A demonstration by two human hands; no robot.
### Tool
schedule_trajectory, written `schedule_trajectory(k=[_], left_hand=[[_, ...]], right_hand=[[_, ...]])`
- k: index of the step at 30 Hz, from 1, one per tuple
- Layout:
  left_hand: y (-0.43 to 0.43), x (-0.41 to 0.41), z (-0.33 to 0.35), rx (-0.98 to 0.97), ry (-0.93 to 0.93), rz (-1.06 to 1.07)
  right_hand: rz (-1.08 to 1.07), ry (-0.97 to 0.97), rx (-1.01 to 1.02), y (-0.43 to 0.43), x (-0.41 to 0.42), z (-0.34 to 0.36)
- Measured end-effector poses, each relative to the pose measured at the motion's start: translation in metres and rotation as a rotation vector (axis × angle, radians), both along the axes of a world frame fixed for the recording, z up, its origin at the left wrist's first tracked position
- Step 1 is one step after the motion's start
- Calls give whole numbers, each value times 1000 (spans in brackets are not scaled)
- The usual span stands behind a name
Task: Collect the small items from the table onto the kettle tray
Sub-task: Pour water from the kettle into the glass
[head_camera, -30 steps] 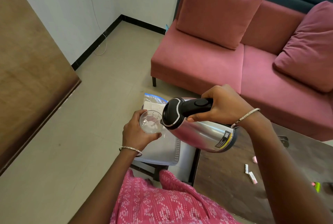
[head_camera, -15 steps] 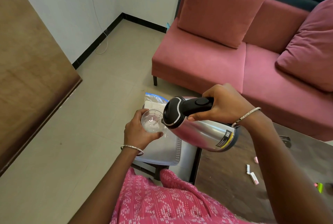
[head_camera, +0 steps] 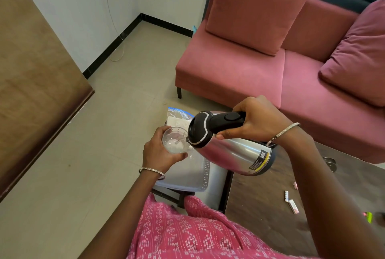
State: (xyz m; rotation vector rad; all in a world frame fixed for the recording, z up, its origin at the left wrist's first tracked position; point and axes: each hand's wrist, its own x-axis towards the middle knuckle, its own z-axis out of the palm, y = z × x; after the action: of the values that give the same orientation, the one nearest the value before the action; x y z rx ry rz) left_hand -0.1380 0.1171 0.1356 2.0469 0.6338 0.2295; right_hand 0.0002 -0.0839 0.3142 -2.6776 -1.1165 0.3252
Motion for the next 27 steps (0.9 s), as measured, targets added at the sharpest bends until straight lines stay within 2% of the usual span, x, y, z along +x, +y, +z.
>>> schedule_trajectory(k=[27], left_hand=[[5, 2, -7, 17, 2, -13]], right_hand=[[-18, 24, -3, 4, 4, -4]])
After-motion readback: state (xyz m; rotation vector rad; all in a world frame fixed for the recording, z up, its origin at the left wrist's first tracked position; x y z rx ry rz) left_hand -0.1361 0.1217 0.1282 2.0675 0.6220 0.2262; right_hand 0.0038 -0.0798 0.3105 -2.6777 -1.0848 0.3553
